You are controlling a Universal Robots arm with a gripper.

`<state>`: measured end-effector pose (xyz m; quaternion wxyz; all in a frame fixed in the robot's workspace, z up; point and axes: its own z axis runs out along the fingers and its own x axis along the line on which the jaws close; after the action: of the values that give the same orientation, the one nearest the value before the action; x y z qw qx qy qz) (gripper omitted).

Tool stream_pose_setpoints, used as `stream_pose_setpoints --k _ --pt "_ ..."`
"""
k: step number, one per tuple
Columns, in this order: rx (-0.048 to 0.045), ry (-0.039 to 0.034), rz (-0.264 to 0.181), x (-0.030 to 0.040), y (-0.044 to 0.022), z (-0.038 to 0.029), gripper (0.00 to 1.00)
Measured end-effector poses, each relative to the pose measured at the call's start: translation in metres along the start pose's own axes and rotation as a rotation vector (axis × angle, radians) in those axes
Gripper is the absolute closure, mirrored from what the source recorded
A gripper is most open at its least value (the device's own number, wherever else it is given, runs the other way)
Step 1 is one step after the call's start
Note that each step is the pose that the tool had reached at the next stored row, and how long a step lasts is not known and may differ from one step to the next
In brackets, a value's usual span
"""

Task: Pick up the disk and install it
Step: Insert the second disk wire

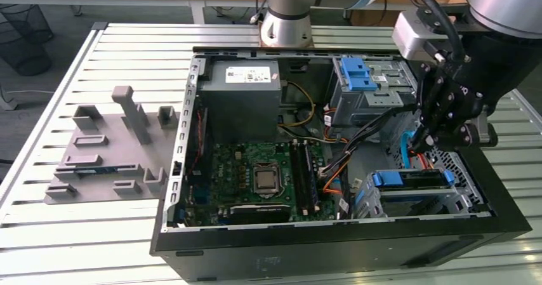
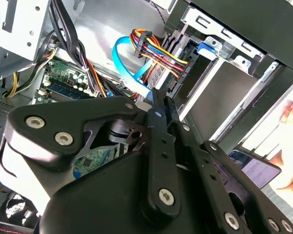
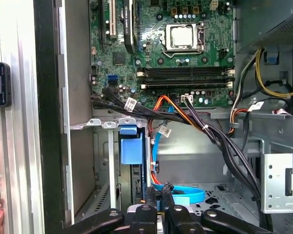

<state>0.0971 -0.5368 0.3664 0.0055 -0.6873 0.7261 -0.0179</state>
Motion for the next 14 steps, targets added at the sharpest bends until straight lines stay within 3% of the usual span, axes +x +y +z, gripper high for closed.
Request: stream_pose_setpoints --k 4,14 --pt "-0.0002 -0.0031 0.000 0.0061 -0.0001 0.0062 0.84" --pt "-0.0007 -0.0034 0.000 0.0111 -0.0006 0.0223 0.84"
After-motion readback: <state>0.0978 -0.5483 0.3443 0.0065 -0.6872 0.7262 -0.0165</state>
